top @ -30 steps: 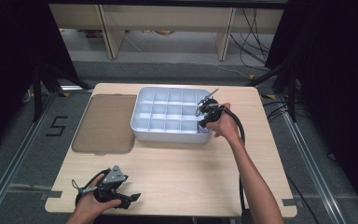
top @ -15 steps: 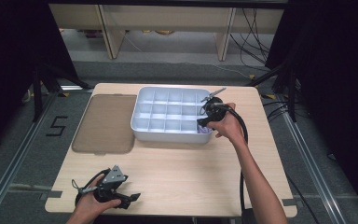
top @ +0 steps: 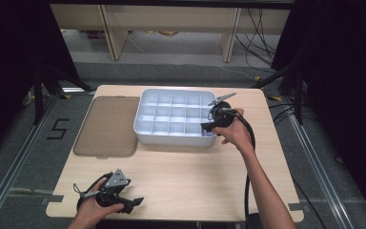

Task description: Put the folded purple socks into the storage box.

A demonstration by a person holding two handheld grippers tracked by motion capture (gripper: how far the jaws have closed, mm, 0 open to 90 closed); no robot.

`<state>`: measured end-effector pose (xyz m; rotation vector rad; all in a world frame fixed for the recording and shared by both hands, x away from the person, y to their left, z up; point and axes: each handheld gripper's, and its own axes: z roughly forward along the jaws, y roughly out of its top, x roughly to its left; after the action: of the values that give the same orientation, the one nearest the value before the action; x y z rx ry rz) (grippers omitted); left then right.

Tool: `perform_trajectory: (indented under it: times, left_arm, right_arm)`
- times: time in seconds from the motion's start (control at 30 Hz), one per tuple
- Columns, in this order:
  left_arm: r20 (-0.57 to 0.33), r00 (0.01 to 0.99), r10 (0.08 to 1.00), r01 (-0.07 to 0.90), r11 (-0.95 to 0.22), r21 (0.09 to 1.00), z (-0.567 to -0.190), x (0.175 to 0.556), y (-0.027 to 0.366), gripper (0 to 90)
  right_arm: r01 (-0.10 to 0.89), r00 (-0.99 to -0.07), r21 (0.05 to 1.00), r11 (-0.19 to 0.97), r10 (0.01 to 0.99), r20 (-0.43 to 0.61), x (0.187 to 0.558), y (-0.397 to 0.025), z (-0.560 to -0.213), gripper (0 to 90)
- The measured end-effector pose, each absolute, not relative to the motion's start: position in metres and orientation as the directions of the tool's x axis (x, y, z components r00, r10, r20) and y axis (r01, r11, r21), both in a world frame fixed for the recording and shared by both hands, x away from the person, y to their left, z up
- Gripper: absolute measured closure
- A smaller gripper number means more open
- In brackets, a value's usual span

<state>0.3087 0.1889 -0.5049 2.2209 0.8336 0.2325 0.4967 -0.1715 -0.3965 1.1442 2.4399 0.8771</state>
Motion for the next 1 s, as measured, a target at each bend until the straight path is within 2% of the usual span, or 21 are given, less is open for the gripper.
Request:
perform_trajectory:
  times: [0.23, 0.47, 0.5, 0.67, 0.77, 0.8, 0.83, 1.0]
  left_arm:
    - [-0.085, 0.771, 0.631, 0.497, -0.513, 0.700, -0.505, 0.309, 0.189, 17.3]
    - [-0.082, 0.767, 0.636, 0.500, -0.513, 0.697, -0.506, 0.309, 0.189, 17.3]
    - [-0.108, 0.755, 0.646, 0.519, -0.490, 0.701, -0.507, 0.308, 0.188, 17.3]
    - [-0.077, 0.761, 0.644, 0.502, -0.511, 0.698, -0.506, 0.311, 0.191, 17.3]
    - [-0.108, 0.751, 0.651, 0.520, -0.483, 0.704, -0.507, 0.309, 0.189, 17.3]
    - [-0.087, 0.766, 0.636, 0.502, -0.509, 0.699, -0.506, 0.310, 0.190, 17.3]
    - [-0.084, 0.768, 0.635, 0.499, -0.512, 0.699, -0.506, 0.310, 0.190, 17.3]
    - [-0.079, 0.766, 0.638, 0.499, -0.513, 0.699, -0.506, 0.310, 0.190, 17.3]
  right_arm:
    - [0.585, -0.632, 0.660, 0.472, 0.775, 0.007, 0.482, -0.171, -0.395, 37.6]
    - [0.543, -0.648, 0.702, 0.462, 0.762, 0.001, 0.468, -0.171, -0.395, 35.2]
    - [0.533, -0.659, 0.703, 0.471, 0.752, -0.004, 0.466, -0.173, -0.394, 35.3]
    - [0.520, -0.666, 0.720, 0.460, 0.746, 0.003, 0.455, -0.171, -0.395, 35.2]
    - [0.522, -0.676, 0.710, 0.473, 0.736, 0.007, 0.449, -0.170, -0.395, 35.1]
    - [0.527, -0.653, 0.732, 0.431, 0.757, 0.025, 0.445, -0.167, -0.399, 35.0]
    - [0.520, -0.678, 0.714, 0.469, 0.735, 0.012, 0.444, -0.170, -0.396, 35.0]
    - [0.504, -0.690, 0.733, 0.457, 0.724, 0.023, 0.435, -0.169, -0.399, 34.9]
